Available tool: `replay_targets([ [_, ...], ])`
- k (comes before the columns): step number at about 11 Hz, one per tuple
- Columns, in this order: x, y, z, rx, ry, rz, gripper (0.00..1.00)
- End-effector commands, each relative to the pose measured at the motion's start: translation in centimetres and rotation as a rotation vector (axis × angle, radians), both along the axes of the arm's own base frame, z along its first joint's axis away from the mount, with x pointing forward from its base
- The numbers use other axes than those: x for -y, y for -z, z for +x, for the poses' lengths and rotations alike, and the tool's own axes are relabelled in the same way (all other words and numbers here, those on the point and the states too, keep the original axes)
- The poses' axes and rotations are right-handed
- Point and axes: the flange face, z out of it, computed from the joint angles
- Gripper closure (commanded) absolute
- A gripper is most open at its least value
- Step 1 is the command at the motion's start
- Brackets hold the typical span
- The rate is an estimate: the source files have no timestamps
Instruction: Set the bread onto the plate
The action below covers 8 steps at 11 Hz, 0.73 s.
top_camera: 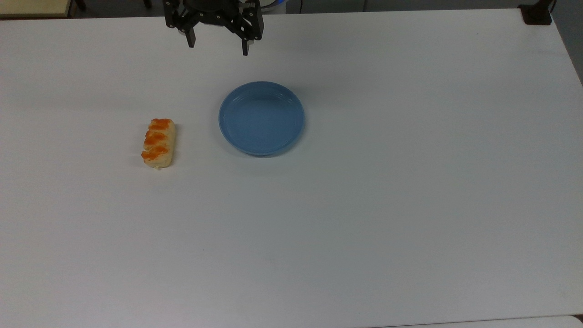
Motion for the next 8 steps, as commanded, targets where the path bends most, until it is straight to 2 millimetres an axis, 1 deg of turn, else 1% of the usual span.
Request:
replay_targets([
  [1, 0.53, -0.59, 0.08, 0.006, -0.022, 0.022, 0.00],
  [3, 0.56, -0.67, 0.02, 0.006, -0.019, 0.028, 0.00],
  [5, 1.17, -0.73, -0.06, 0.006, -0.003, 0.044, 0.00],
  [6, 0.64, -0.65, -0.01, 0.004, -0.011, 0.044, 0.00],
  [8, 0.71, -0.47, 0.06, 0.001, -0.011, 0.043, 0.00],
])
